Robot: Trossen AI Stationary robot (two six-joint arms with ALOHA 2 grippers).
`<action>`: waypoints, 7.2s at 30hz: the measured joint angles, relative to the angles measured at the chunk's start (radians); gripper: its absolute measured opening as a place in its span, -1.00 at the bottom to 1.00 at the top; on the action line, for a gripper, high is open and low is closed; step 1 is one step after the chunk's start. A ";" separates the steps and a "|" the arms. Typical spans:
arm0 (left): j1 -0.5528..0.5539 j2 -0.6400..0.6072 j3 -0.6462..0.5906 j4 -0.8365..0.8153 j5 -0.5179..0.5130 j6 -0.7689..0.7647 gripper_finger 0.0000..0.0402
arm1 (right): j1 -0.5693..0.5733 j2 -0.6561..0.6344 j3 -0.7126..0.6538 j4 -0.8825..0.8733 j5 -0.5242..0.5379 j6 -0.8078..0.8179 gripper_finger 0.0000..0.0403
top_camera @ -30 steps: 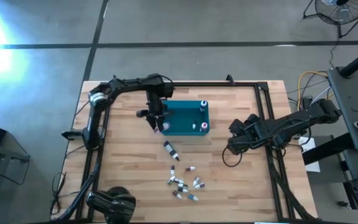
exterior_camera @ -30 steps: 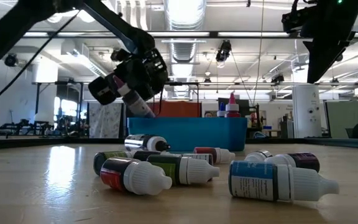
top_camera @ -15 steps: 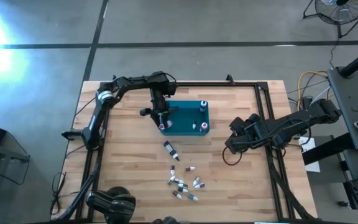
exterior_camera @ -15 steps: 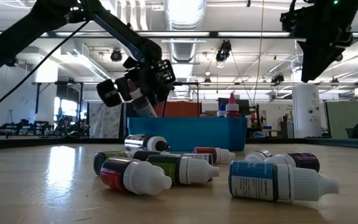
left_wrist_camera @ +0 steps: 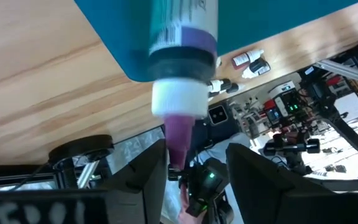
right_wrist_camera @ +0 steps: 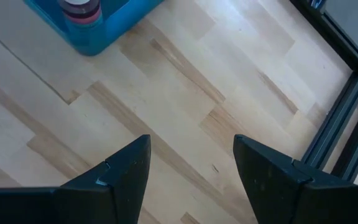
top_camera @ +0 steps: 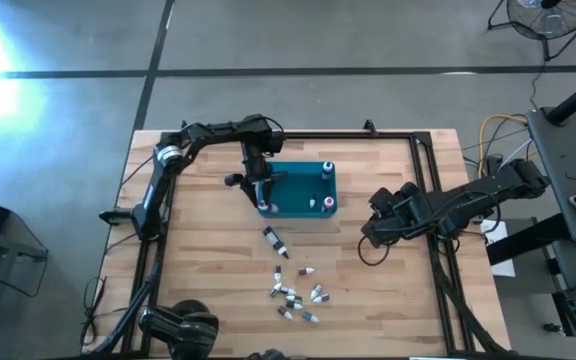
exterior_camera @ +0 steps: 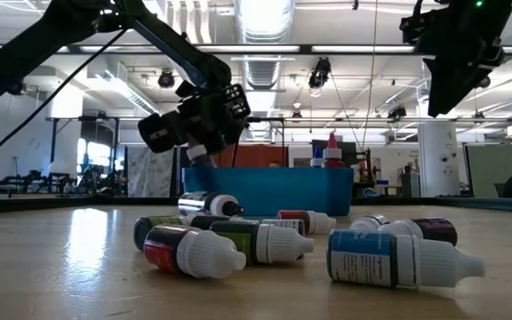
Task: Pick & Place food coloring
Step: Put the violet food coloring bottle into the blue bin, then put the black food coloring bottle into the blue bin
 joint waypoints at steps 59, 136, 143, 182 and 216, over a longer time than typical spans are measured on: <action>-0.376 -0.299 0.062 0.145 -0.681 0.572 -0.29 | 0.000 0.000 -0.008 0.007 -0.012 -0.055 0.11; -0.851 -1.092 -0.852 0.879 -1.122 -0.340 -0.29 | -0.130 1.062 0.913 0.348 -0.407 -0.061 -0.25; -0.851 -1.092 -0.852 0.874 -1.123 -0.334 -0.29 | -0.131 1.062 0.909 0.361 -0.420 -0.111 -0.46; -0.851 -1.092 -0.853 0.917 -1.206 -0.389 -0.29 | 0.027 0.837 0.490 -0.304 -1.468 -0.394 -0.48; -0.851 -1.092 -0.853 0.989 -1.205 -0.314 -0.29 | 0.143 0.805 0.385 -0.242 -1.384 -0.340 0.00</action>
